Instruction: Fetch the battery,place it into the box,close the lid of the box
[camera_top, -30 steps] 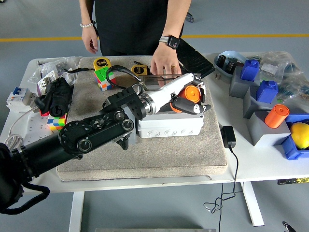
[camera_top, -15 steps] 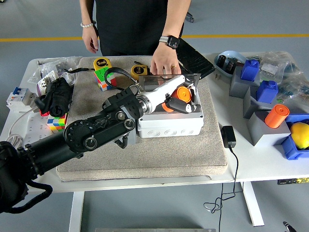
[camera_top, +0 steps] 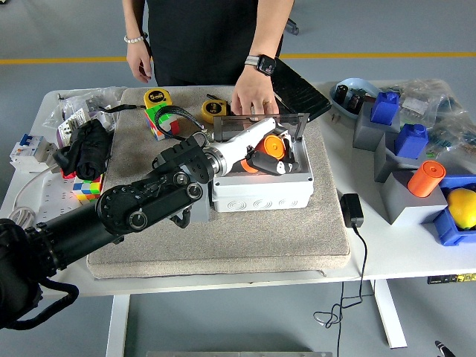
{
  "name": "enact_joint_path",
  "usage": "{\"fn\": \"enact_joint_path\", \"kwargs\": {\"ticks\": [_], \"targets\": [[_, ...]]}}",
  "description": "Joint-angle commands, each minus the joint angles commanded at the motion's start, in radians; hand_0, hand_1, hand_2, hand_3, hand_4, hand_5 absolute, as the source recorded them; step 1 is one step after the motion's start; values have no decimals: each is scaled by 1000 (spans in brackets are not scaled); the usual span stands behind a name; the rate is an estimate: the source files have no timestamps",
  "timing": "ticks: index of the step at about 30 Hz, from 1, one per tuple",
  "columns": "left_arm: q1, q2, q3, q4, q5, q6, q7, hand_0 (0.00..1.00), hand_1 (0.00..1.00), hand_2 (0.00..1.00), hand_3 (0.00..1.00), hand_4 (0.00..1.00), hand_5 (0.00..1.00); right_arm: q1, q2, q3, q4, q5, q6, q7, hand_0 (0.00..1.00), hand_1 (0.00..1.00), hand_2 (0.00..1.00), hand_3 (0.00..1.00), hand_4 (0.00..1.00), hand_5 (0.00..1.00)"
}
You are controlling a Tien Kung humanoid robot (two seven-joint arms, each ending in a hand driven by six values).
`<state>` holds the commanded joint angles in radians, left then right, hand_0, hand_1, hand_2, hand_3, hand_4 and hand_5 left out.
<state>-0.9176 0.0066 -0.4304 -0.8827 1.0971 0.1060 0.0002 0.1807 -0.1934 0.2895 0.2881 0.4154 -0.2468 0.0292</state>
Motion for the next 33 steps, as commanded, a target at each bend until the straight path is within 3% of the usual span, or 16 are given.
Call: {"fn": "enact_joint_path", "kwargs": {"ticks": [1, 11, 18, 24, 25, 30, 31, 33], "targets": [[0, 0, -1, 1, 0, -1, -1, 540, 553, 561, 584, 855, 2, 0, 0, 0, 0, 0, 0, 0, 658, 639, 644, 538, 884, 434], [3, 4, -9, 3, -1, -3, -3, 504, 534, 564, 591, 880, 2, 0, 1, 4, 1, -4, -1, 0, 658, 638, 644, 537, 883, 435], [12, 10, -52, -50, 6, -6, -4, 499, 524, 566, 593, 883, 2, 0, 1, 8, 1, -5, -2, 3, 658, 639, 645, 537, 883, 434], [50, 48, -122, -162, 27, -10, 15, 499, 533, 575, 592, 890, 2, 0, 2, 11, 2, -9, -1, 6, 658, 639, 644, 537, 883, 434], [57, 54, -130, -174, 30, -9, 16, 448, 529, 579, 585, 920, 2, 0, 2, 12, 2, -9, -1, 7, 658, 638, 642, 537, 883, 433], [130, 121, -217, -273, 30, -27, 32, 448, 529, 579, 585, 920, 2, -2, 2, 19, 2, -14, 1, 8, 658, 638, 642, 537, 883, 433], [146, 137, -233, -293, 29, -30, 36, 469, 524, 576, 574, 933, 63, -3, 1, 21, 2, -14, 1, 8, 658, 636, 642, 537, 883, 434], [168, 160, -254, -318, 30, -33, 39, 469, 524, 576, 574, 933, 63, -4, 1, 23, 2, -16, 2, 8, 658, 636, 642, 537, 883, 434]]}}
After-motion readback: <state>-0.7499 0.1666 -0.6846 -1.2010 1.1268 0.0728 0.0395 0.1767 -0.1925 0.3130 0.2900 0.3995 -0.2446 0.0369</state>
